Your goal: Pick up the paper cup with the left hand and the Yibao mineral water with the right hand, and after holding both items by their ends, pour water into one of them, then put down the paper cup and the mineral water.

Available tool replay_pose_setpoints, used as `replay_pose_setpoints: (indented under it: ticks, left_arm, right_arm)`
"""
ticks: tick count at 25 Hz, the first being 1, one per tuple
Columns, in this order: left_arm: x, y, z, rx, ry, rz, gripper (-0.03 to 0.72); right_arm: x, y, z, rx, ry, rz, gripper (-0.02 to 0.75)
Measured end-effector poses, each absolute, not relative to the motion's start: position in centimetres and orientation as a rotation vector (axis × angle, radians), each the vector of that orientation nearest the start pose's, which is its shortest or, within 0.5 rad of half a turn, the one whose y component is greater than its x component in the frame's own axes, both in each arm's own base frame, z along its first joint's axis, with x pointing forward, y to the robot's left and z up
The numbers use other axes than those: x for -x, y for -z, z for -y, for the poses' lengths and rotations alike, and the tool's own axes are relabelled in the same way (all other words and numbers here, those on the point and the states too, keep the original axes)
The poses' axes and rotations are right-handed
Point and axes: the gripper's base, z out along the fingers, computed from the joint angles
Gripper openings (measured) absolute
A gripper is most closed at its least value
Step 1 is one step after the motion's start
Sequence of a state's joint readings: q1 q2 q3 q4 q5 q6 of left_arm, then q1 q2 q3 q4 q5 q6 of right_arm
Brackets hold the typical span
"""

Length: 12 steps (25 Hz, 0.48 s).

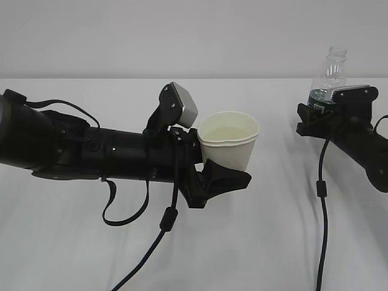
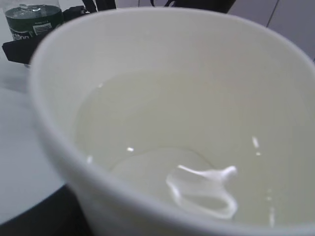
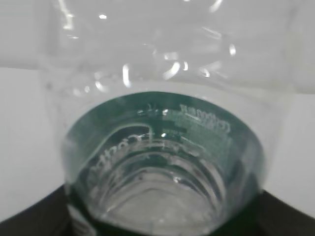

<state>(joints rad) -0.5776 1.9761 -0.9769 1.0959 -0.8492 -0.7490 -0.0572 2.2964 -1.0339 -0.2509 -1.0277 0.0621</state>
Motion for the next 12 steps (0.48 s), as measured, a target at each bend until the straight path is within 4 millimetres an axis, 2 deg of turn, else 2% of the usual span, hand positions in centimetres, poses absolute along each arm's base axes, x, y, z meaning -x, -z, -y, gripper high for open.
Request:
replay_pose_setpoints:
  ticks: [12]
  left_arm:
    - [-28.5,-15.4,25.8,-1.156,0.995,-1.658,0.456]
  right_arm:
    - [-42.6,-4.7,0.4,0.177,-0.102,-1.751,0.435]
